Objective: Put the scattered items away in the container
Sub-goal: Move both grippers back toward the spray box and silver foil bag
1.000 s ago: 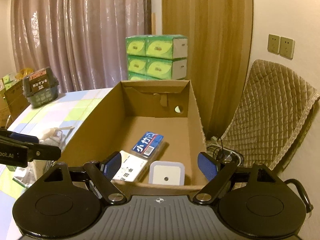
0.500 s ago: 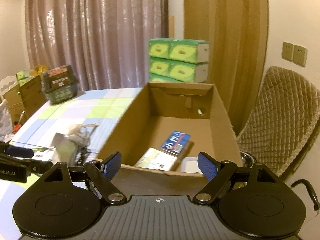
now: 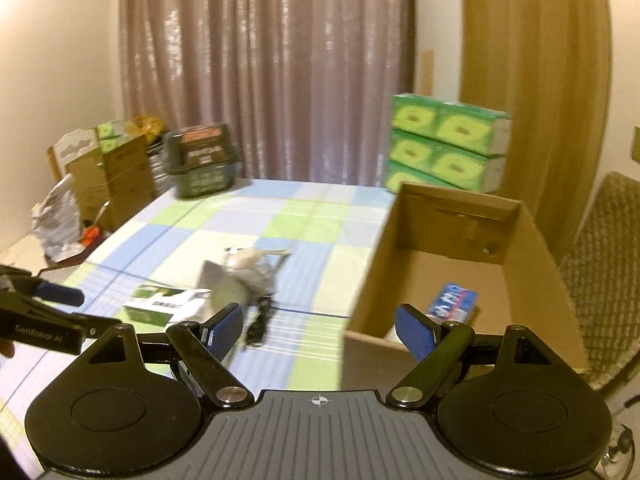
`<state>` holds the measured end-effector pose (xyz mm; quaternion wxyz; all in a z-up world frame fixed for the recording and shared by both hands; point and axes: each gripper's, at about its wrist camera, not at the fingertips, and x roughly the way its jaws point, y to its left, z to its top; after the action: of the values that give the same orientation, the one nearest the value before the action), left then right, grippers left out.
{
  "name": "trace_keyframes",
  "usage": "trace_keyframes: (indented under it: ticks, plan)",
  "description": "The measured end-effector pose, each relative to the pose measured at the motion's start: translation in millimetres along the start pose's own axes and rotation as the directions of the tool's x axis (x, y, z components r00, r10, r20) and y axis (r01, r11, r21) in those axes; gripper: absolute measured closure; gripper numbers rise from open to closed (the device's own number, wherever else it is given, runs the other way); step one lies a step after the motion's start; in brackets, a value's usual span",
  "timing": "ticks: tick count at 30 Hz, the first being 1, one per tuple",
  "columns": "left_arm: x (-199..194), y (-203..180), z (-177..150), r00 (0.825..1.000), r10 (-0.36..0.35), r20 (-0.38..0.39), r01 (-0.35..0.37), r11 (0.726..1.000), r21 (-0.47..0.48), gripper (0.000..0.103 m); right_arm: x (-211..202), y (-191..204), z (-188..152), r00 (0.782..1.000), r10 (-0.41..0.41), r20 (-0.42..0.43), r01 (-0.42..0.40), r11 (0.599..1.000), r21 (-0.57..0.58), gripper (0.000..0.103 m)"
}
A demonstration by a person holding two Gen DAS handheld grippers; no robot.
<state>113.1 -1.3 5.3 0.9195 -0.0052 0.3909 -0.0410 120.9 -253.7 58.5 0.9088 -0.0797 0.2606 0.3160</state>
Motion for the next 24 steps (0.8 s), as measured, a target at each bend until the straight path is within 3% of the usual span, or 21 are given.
trace_keyframes:
  ticks: [10,24]
  plan:
    - [6.4,39.7,-6.1,0.999,0.028,-0.037,-0.025,0.996,0.088,0.021,33.7,50.9,0.7,0.995,0.083,-0.055,-0.088,0.993,-0.082,0.022]
    - [61.4,76.6,-10.2,0.994,0.025,-0.103,-0.007,0.985,0.174,0.003,108.6,69.9,-4.7,0.97,0.144,-0.195,-0.149,0.989,-0.012,0.022]
